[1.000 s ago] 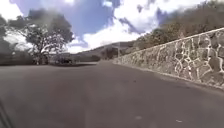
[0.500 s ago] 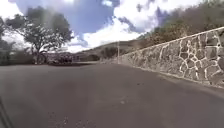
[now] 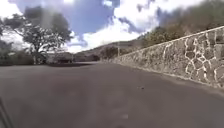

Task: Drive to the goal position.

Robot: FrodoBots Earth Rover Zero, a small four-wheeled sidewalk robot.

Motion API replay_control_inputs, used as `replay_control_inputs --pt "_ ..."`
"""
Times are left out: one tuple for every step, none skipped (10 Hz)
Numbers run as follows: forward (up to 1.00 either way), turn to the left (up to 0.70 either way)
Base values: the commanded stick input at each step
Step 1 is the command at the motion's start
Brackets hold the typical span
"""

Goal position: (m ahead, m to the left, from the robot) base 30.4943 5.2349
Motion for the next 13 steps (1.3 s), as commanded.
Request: replay_control_inputs --pt "0.7 0.0" --pt "0.7 0.0" --pt "0.7 0.0" --pt "0.7 0.0" --pt "0.7 0.0" --pt "0.7 0.0" --pt "0.7 0.0" --pt "0.7 0.0" --pt "0.7 0.0" --pt "0.7 0.0" --pt "0.7 0.0" --pt "0.7 0.0" --pt "0.7 0.0"
